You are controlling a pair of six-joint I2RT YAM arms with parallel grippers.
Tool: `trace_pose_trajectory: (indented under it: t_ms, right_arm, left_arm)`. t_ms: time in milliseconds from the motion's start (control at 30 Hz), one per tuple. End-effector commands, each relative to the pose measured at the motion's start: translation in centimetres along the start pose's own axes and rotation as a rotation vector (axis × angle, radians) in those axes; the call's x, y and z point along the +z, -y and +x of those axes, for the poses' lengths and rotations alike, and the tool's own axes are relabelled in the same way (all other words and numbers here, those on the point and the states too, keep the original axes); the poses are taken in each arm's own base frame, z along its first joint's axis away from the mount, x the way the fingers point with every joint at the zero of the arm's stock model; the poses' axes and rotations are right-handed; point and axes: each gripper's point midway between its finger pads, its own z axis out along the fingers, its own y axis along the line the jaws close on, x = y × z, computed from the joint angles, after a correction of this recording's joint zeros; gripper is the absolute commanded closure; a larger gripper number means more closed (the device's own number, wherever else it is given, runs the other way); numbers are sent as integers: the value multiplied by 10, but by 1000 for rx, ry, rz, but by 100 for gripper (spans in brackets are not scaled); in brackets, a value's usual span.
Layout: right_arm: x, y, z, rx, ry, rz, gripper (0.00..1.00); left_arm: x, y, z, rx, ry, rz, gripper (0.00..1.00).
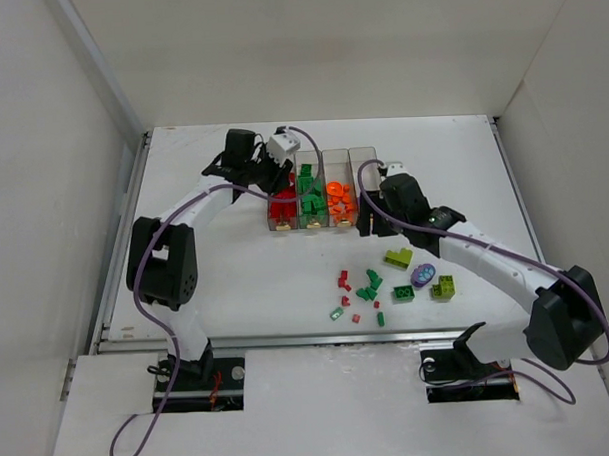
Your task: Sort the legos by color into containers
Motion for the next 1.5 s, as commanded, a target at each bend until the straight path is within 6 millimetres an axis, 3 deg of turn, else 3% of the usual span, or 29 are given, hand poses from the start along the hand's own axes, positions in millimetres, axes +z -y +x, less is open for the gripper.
trace_pose_trajectory:
  t_ms: [0, 100, 133, 233, 333, 400, 500, 533, 633, 733, 833, 900, 1033, 1233, 1333, 1467]
  right_arm:
    - [-4, 2, -15, 13, 23, 28, 30]
    - [-4, 3, -11, 9, 0, 39, 22]
    - [-4, 3, -11, 18, 0, 39, 20]
    - [-6, 5, 0, -6, -39, 49, 18]
    - [-6, 3, 11, -40, -77, 58, 16]
    - [-6, -4, 21, -66, -104, 47, 16]
    - [-3, -16, 38, -87, -156, 4, 16]
    - [-4, -24, 44, -99, -166, -28, 16]
    - [6, -41, 57, -106, -193, -77, 19]
    - [19, -53, 72, -107, -239, -87, 23]
    - [34, -66, 84, -109, -304, -95, 28]
    - [41, -65, 93, -126, -345, -48, 29]
    - [47, -57, 106, -101, -382, -6, 32]
    - [47, -62, 120, -99, -422, -7, 37]
    - [47, -57, 127, -93, -437, 5, 43]
    - [46, -60, 135, -99, -457, -12, 52]
  left_arm:
    - [-7, -15, -25, -17, 81, -17, 62]
    - [-6, -20, -16, 9, 75, -25, 50]
    - [-5, -17, -10, 3, 64, -20, 39]
    - [-10, -19, -7, 12, 66, -30, 29]
    - [-21, -21, -9, 44, 76, -46, 0]
    - [-37, -24, -17, 78, 93, -66, 0]
    - [-58, -29, -12, 154, 53, -120, 0]
    - [-74, -33, -16, 179, 55, -153, 0]
    - [-94, -46, -3, 196, 1, -238, 0]
    - [-108, -63, 15, 92, -45, -355, 0]
    - [-114, -76, 31, -34, -45, -474, 0]
    - [-120, -75, 32, -128, -29, -514, 0]
    - [-132, -76, 46, -260, -63, -602, 0]
    - [-155, -82, 65, -485, -97, -786, 0]
    - [-153, -75, 65, -591, -53, -786, 0]
    - [-135, -53, 66, -616, -39, -660, 0]
